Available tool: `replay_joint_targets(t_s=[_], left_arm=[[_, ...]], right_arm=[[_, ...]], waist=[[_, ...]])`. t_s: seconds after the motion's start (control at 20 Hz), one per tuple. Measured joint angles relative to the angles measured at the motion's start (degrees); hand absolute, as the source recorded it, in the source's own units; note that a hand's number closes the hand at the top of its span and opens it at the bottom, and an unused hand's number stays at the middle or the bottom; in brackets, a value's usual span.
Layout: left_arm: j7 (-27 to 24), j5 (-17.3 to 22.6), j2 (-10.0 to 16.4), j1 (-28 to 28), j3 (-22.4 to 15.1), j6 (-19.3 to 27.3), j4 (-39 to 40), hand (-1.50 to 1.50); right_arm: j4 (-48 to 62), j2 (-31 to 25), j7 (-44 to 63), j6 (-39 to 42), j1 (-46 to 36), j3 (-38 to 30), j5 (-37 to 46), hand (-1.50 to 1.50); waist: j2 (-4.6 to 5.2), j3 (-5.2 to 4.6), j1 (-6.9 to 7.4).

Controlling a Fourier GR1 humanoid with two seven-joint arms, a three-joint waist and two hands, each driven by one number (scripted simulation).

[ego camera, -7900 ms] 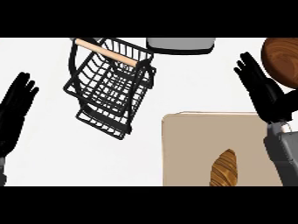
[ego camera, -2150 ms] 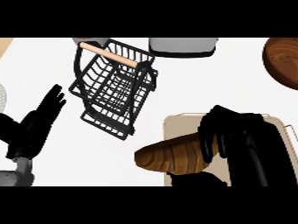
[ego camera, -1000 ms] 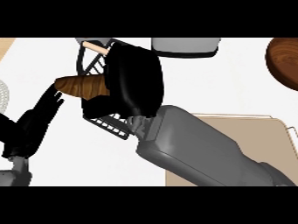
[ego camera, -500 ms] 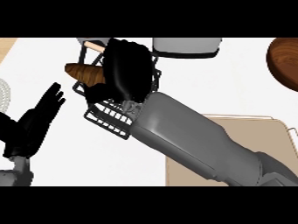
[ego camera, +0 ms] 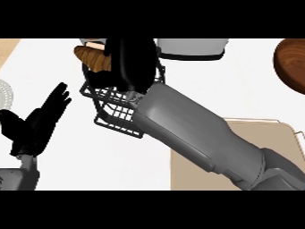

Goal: Pick the croissant from the tray and place it in the tiered basket

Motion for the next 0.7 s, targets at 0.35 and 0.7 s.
replay_joint_targets(t_s=[0.35,0.7], left_arm=[[-0.77,-0.21,-0.4,-0.3,0.48,-1.08,1.05,0.0],[0.08,-0.5,-0.71,0.74,0.58,-0.77,-0.71,0.0]], right_arm=[[3.83,-0.24,-1.24,-5.3,-2.84,1.34,-4.0,-1.5],[2.03,-0.14,-3.63,-13.53,-0.87,-2.92,-8.31,-1.5]], waist=[[-0.08,0.06,0.32],[0.29,0.08,0.27]])
